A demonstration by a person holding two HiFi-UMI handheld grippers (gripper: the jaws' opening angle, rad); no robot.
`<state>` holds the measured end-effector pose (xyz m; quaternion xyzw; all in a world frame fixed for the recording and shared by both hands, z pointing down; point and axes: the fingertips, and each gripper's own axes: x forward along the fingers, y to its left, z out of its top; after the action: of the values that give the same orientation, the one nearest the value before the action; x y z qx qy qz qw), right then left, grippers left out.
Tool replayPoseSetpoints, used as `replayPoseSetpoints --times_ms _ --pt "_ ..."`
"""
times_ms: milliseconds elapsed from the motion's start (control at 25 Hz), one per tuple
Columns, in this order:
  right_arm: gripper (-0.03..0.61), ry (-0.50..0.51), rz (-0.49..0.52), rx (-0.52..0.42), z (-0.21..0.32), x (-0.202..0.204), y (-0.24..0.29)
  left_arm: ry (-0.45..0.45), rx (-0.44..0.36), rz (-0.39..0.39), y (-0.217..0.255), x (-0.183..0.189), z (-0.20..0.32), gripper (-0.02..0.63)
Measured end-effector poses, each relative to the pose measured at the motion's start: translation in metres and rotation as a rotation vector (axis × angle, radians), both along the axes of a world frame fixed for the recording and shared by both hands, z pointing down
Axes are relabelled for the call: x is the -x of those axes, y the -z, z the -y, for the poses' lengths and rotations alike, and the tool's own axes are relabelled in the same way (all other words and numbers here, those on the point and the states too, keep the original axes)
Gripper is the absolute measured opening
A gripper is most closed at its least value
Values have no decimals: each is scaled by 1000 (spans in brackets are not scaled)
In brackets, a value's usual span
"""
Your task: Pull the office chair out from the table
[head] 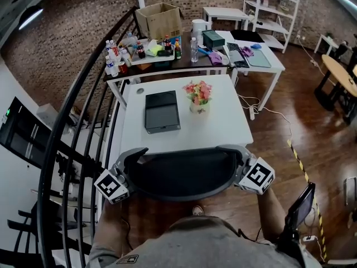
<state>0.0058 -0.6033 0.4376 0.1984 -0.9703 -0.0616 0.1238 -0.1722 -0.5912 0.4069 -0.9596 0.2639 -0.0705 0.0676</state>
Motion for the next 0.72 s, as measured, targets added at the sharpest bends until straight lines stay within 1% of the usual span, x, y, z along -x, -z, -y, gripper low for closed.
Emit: replayPoseSetpoints --times_ms 200,400,520,720 --pt "245 -8 -3 9 -9 0 2 -24 14 15 0 -2 -11 281" --pt "245 -25 -54 38 -20 -6 0 -35 36 24 -4 -4 -23 276" --pt "245 -13 -32 32 -26 -3 2 -42 51 31 -3 -3 -29 272" --pt "242 -6 -7 23 -46 -4 7 -63 32 3 5 -7 -49 261"
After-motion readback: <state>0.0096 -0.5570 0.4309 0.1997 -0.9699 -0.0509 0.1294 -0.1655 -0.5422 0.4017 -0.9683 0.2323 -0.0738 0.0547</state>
